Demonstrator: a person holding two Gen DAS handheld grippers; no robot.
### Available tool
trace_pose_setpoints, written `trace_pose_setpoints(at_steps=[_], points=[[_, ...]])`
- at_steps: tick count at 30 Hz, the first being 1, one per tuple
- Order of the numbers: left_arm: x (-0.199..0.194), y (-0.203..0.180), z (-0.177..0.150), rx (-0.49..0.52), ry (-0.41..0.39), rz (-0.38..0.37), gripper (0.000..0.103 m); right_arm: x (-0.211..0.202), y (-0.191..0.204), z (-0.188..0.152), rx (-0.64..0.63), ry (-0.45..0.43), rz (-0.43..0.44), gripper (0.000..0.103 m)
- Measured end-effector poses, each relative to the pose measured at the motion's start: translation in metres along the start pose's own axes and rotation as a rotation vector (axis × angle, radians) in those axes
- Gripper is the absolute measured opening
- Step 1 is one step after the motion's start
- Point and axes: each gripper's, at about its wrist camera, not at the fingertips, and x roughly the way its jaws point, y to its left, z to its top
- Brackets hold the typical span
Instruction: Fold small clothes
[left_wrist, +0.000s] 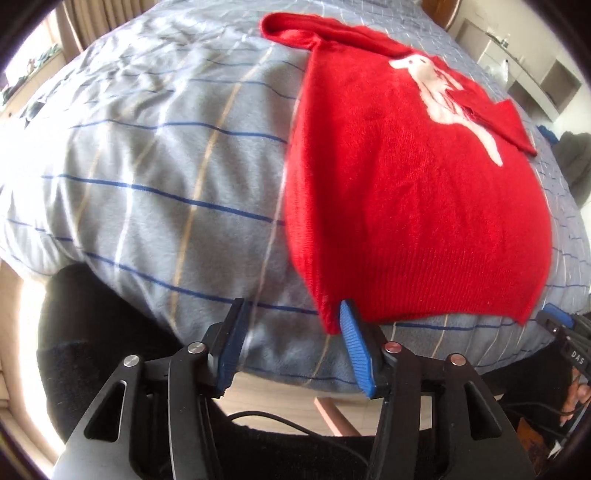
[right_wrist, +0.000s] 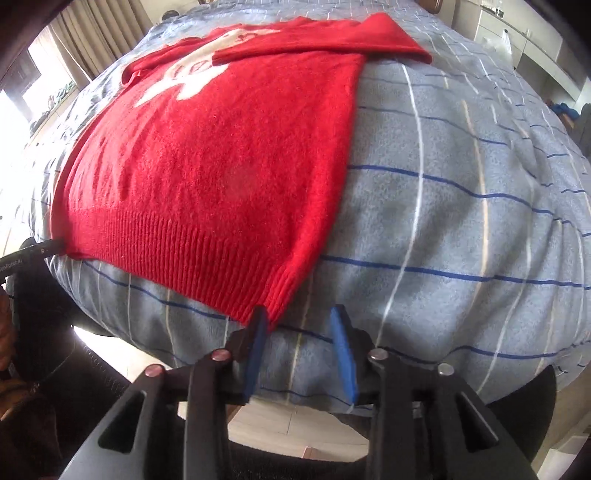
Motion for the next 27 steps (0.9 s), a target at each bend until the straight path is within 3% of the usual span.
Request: trace_pose_setpoints(at_steps=[2,5,7,9,13,15,18,19,20,21,24,27], points=[[-0.026,0.012,0.003,-0.012,-0.045,0.031,0.059,-0.025,-0.007,0.004,-0.032,-0.020,-0.040,0.038],[-0.061,0.020,0.020,-0.048,-0.160,0.048,0.073,-0.072,-0.014,0.034,-0.111,-0.108,-0.129,0.040],[-0.070,0.021,0.035,-0.054,-0.235,0.016,0.086,-0.093,-0.005,0.071,-0.189,-0.184,-0.171,0.050],[-0.067,0.008,0.052,-0.039,-0.289,-0.004,0.087,-0.099,0.011,0.109,-0.273,-0.241,-0.161,0.058],[-0.028,-0.042,0.070,0.042,-0.338,-0.047,0.087,-0.045,0.060,0.185,-0.418,-0.245,-0.053,0.058],[-0.007,-0.056,0.064,0.083,-0.340,-0.019,0.087,-0.006,0.080,0.207,-0.459,-0.214,0.034,0.058],[0.014,-0.059,0.044,0.099,-0.335,0.035,0.087,0.049,0.101,0.224,-0.492,-0.175,0.045,0.058],[0.019,-0.055,0.036,0.097,-0.337,0.042,0.087,0.065,0.100,0.227,-0.476,-0.148,0.043,0.056],[0.020,-0.051,0.027,0.102,-0.336,0.048,0.087,0.077,0.095,0.231,-0.436,-0.124,0.061,0.039],[0.023,-0.048,0.024,0.107,-0.326,0.056,0.087,0.079,0.086,0.235,-0.381,-0.129,0.074,0.009],[0.018,-0.039,0.027,0.073,-0.328,0.029,0.087,0.052,0.038,0.243,-0.202,-0.196,0.110,0.007],[0.019,-0.032,0.031,0.031,-0.326,0.022,0.089,0.005,-0.029,0.244,-0.087,-0.292,0.031,0.007]])
